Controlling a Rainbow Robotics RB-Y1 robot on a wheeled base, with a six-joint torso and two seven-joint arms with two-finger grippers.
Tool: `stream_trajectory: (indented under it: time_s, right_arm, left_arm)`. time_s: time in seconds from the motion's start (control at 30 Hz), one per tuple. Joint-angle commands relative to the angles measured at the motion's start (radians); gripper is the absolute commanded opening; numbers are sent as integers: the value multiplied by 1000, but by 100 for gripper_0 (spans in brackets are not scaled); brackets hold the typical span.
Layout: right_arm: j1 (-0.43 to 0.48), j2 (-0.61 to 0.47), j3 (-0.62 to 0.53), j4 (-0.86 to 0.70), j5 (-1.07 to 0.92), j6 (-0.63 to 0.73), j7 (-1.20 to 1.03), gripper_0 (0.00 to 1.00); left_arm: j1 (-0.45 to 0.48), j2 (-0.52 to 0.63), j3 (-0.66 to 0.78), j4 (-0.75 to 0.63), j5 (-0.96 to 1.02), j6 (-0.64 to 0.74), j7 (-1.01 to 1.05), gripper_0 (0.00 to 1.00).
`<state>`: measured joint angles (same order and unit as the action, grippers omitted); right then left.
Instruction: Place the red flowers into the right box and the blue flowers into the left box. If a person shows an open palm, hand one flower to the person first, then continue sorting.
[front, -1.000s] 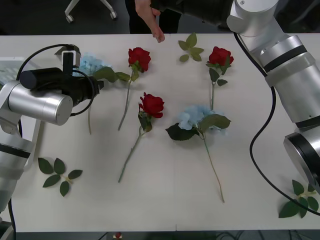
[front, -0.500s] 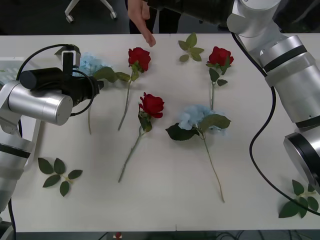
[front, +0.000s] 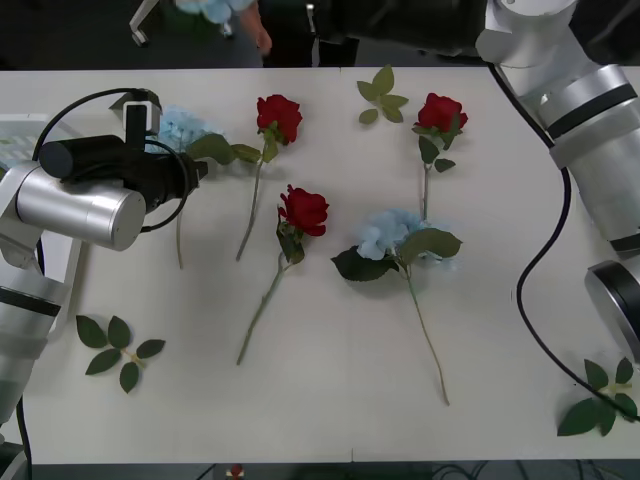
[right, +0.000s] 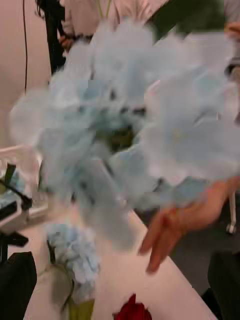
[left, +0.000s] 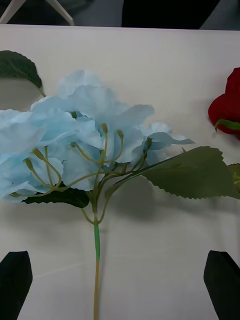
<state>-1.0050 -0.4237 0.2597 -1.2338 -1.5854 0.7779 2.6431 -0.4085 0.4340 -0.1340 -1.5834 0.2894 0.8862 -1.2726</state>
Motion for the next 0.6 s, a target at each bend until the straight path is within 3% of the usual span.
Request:
stream_trajectory:
  time_s: [0.03,0.33,0.6]
  right_arm:
    - [-67,-63,-8,-29,142,87,-272,100]
    - [-115,-96,21,-27,513,353,-743,100]
    - [-158,-106,102,14,676,455,-1128,100]
  left_arm:
    - [-1,15,25,-20,13,0,5,100]
    - [-3,15,40,-17,-26,40,-2,100]
    - [-30,15,42,48,-50,40,-10,100]
